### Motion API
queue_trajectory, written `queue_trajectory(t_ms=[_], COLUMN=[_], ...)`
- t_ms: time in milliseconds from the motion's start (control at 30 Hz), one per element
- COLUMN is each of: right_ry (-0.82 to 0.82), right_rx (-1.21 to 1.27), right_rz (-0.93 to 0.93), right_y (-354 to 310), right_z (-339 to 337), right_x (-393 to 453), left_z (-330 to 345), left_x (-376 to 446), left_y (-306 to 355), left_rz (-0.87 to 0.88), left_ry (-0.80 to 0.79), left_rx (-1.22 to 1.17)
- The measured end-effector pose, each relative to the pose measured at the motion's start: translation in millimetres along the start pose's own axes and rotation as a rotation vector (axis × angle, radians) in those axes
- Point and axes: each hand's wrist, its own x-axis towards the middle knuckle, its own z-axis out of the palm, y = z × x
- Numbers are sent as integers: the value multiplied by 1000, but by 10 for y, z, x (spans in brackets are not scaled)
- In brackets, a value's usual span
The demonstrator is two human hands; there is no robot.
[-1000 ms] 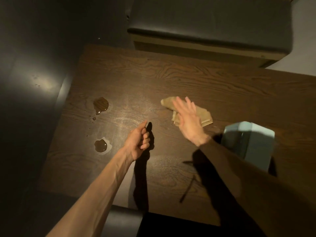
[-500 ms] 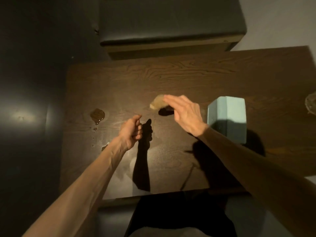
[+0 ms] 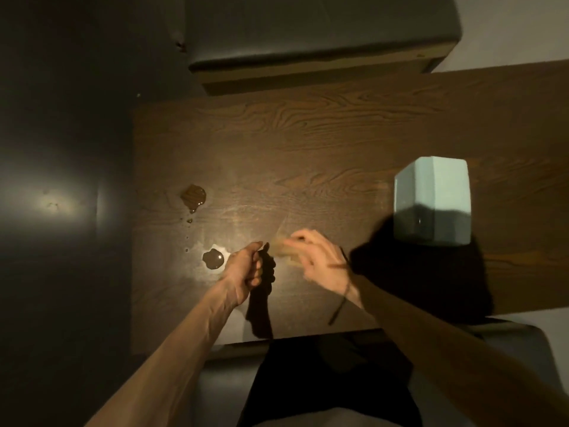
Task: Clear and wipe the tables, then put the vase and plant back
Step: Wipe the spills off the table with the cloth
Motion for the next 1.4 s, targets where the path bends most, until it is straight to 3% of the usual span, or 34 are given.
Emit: queue_trajectory(t_ms=[133, 200, 333, 433, 600, 733, 900, 1100, 1200, 1300, 1400], right_ry=[387, 427, 232, 268, 227, 204, 57, -119, -162, 7, 141], right_rx=[-5, -97, -75, -113, -51, 88, 238, 263, 343, 515, 863], right_rz=[101, 105, 177, 119, -77, -54, -12, -121, 44, 230, 408], right_y=[87, 174, 464, 432, 83, -234, -785, -987, -1056, -1213, -1220], right_z=[-646, -837, -511, -94, 371, 618, 981, 1217, 1013, 665, 320], right_x=[644, 954, 1327, 1456, 1426, 1258, 948, 839, 887, 1021, 1241], left_z=[-192, -275, -460, -599, -864, -959, -1024, -1132, -1185, -1225, -1292], left_x=[-46, -107, -196, -194, -230, -305, -416, -437, -449, -432, -381], left_y=[66, 8, -194, -299, -461, -614, -743, -748, -702, -614, -488], left_rz=[66, 67, 79, 113, 145, 149, 131, 119, 125, 118, 114], left_ry=[26, 31, 66, 119, 199, 280, 312, 370, 366, 361, 338], left_rx=[-111, -174, -318, -429, -552, -644, -679, -703, -710, -707, -709])
